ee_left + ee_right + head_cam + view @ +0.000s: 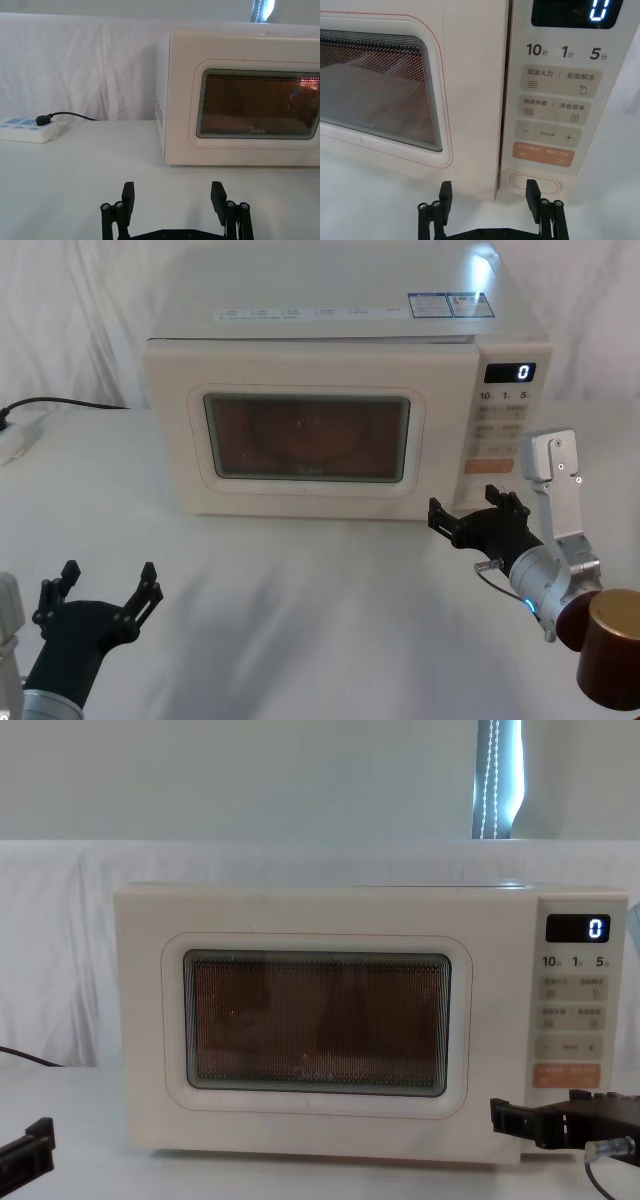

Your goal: Press the button to open the microwave door with one hand; close the microwave door with the other hand.

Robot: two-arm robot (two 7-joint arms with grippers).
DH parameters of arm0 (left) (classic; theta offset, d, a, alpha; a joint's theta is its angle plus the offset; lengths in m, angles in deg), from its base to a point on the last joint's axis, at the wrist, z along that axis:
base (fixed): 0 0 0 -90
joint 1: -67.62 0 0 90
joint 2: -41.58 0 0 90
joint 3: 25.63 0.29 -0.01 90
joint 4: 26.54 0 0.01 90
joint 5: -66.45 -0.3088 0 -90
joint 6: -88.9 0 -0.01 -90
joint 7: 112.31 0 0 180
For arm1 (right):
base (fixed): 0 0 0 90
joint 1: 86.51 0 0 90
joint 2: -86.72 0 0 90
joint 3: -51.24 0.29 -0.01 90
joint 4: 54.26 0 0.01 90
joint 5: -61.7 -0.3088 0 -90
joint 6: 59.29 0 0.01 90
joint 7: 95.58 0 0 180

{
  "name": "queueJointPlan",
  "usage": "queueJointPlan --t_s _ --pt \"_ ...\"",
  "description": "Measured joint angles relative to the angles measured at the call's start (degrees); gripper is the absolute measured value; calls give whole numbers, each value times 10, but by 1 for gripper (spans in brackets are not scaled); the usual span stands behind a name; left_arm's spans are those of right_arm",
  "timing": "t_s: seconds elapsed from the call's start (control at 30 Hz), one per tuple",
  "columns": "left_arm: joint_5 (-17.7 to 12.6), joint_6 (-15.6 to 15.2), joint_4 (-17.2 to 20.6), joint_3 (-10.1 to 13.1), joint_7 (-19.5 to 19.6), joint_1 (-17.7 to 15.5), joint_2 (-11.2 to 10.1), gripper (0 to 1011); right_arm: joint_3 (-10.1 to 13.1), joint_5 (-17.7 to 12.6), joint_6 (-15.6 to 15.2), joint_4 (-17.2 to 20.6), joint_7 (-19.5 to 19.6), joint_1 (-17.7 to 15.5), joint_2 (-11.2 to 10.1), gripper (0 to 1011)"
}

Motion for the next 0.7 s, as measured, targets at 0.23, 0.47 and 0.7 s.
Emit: queueJointPlan --t_s 0.23,0.47,0.7 --pt "0 0 0 0 0 0 0 1001 0 0 0 0 0 0 0 1002" --pt "0 0 0 0 0 0 0 1001 0 0 0 0 0 0 0 1002" --pt "0 0 0 0 0 0 0 1001 0 0 0 0 0 0 0 1002"
